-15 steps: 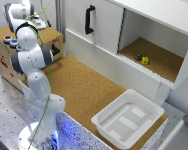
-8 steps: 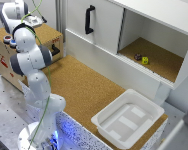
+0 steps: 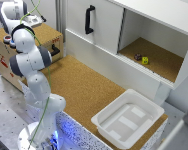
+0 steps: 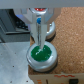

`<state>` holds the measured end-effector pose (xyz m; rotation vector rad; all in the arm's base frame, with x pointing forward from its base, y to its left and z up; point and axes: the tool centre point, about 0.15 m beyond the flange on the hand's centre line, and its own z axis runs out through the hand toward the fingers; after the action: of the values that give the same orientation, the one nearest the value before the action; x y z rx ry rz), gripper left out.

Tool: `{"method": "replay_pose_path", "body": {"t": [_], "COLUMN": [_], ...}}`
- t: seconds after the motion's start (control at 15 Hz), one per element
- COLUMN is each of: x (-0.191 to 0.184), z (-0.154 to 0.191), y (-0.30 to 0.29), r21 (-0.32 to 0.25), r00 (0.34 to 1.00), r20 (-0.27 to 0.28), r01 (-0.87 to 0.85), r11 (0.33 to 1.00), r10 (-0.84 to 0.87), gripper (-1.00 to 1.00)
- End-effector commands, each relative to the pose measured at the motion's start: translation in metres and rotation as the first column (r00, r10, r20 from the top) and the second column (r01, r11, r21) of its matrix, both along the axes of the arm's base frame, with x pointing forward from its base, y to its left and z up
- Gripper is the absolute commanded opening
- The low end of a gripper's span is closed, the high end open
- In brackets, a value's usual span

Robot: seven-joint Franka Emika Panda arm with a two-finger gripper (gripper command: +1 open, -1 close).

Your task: Turn on the green light lamp

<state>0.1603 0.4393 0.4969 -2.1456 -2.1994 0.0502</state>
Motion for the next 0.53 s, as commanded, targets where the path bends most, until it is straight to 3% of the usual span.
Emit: {"method": "replay_pose_path", "body": {"t": [0.0, 0.47], "x": [0.008, 0.016], "z": [-0.030, -0.059], "y": [-0.003, 0.020], "r21": [0.064, 0.031], "r00": [0.996, 0.994], "r20": [-0.089, -0.101], "r01": [0.010, 0.033], "r11": [0.998, 0.999], "r10": [-0.004, -0.029], "gripper": [-1.00, -1.00]}}
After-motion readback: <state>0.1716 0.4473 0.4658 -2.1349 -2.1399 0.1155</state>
